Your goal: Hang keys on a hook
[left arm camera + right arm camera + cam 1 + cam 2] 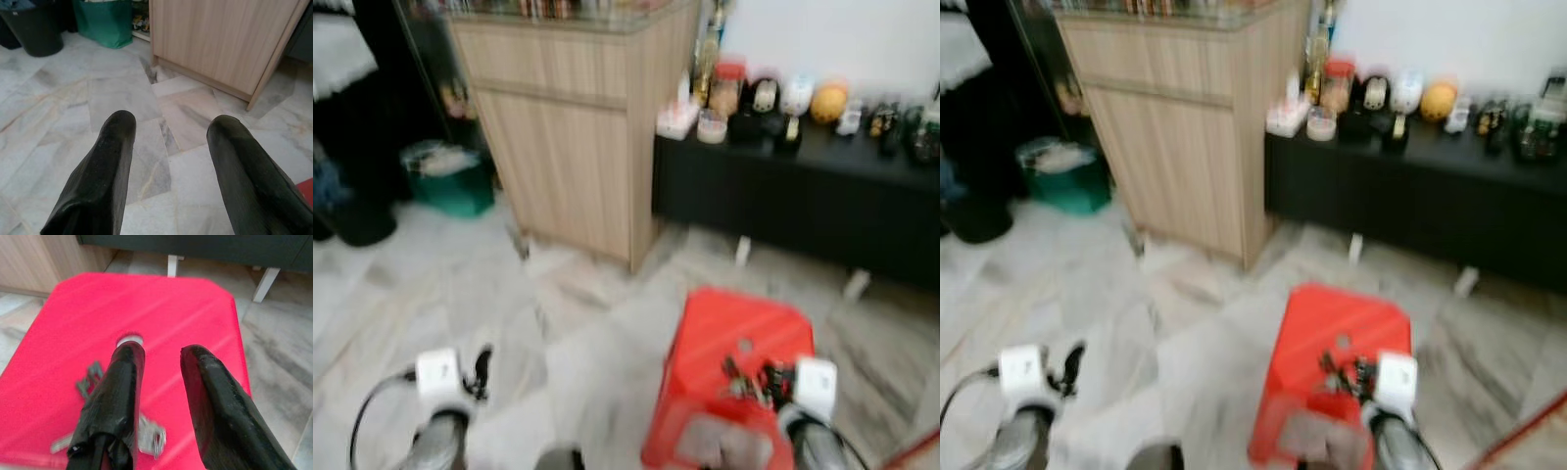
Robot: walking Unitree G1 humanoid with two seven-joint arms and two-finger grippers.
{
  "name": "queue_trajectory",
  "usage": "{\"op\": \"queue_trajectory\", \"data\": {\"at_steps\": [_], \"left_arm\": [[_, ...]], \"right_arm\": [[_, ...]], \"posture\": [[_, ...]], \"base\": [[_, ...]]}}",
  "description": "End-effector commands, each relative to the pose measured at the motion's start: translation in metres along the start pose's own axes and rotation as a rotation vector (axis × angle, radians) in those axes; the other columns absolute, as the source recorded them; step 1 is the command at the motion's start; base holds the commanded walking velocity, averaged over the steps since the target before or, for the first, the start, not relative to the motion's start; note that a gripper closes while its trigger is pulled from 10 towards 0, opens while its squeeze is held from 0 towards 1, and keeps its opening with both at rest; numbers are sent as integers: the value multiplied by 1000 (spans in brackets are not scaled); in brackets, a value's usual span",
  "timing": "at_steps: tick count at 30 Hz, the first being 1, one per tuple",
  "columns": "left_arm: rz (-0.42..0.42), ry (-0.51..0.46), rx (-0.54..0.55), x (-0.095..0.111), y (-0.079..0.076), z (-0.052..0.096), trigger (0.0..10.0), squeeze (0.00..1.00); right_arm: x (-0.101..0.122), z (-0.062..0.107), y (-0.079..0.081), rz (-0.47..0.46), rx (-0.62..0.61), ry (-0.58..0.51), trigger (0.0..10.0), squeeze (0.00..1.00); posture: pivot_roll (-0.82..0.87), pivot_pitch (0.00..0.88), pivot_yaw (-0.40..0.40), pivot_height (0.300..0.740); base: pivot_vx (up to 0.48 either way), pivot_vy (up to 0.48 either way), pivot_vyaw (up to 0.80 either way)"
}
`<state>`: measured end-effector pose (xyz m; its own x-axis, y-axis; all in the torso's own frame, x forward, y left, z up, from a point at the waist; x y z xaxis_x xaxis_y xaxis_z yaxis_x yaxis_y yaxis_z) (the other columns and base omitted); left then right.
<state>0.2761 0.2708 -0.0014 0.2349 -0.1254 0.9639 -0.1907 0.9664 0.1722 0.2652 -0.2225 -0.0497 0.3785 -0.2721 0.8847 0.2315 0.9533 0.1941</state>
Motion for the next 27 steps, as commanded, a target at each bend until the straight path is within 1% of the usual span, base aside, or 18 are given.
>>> {"op": "queue_trajectory", "data": {"at_steps": [1,5,10,14,15,16,19,20,21,22,24,25,27], "left_arm": [[-14,10,4,-3,4,1,10000,0],[-14,15,2,-4,5,1,10000,0],[-17,22,5,-6,8,2,10000,0],[-20,23,3,-5,9,2,10000,0],[-21,23,2,-5,9,2,10000,0],[-22,23,0,-5,9,1,10000,0],[-24,22,-4,-4,8,1,10000,0],[-25,21,-8,-4,7,0,10000,0],[-25,21,-8,-4,7,0,10000,0],[-30,21,-16,-4,6,0,10000,0],[-30,22,-18,-4,5,1,10000,0],[-29,24,-19,-5,5,1,10000,0],[-29,25,-19,-5,5,1,10000,0]], "right_arm": [[0,-3,7,-19,1,4,10000,0],[-5,-1,0,-20,-45,27,10000,0],[-13,0,-9,-5,-92,82,10000,0],[-11,-3,-8,3,-95,101,10000,0],[-11,-5,-7,5,-95,109,10000,839],[-10,-6,-5,2,-92,119,10000,1000],[-8,-10,-1,3,-83,131,10000,1000],[-10,-11,3,19,-65,156,10000,1000],[-10,-11,3,19,-65,156,10000,1000],[-15,-11,5,43,-58,199,10000,1000],[-18,-11,6,43,-63,223,10000,1000],[-18,-12,8,45,-55,232,10000,647],[-18,-12,9,47,-50,238,10000,647]], "posture": [[30,0,-10,620],[30,0,-10,620],[32,0,-8,620],[33,0,-4,620],[33,0,-2,620],[33,0,-2,620],[35,0,-3,620],[34,0,-2,620],[34,0,-2,620],[34,0,-2,620],[37,0,1,620],[41,0,1,620],[41,0,1,620]], "base": [[0,0,0],[0,0,0],[0,0,0],[0,0,0],[0,0,0],[0,0,0],[0,0,0],[0,0,0],[0,0,0],[0,0,0],[0,0,0],[0,0,0],[0,0,0]]}}
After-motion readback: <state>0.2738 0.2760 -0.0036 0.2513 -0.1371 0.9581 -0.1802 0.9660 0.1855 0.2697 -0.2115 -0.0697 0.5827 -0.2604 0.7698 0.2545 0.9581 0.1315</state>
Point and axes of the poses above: a point about 5 cm out from each wrist's last joint towards the gripper, its own z axis pointing back from the gripper into the wrist, its own x axis along the axis of the wrist's last joint, y = z × x, the point moved 4 cm from there along -z, pointing out of the wrist towards the gripper, and after that the axes turned 9 degrees about -z, right-handed, at the moved point
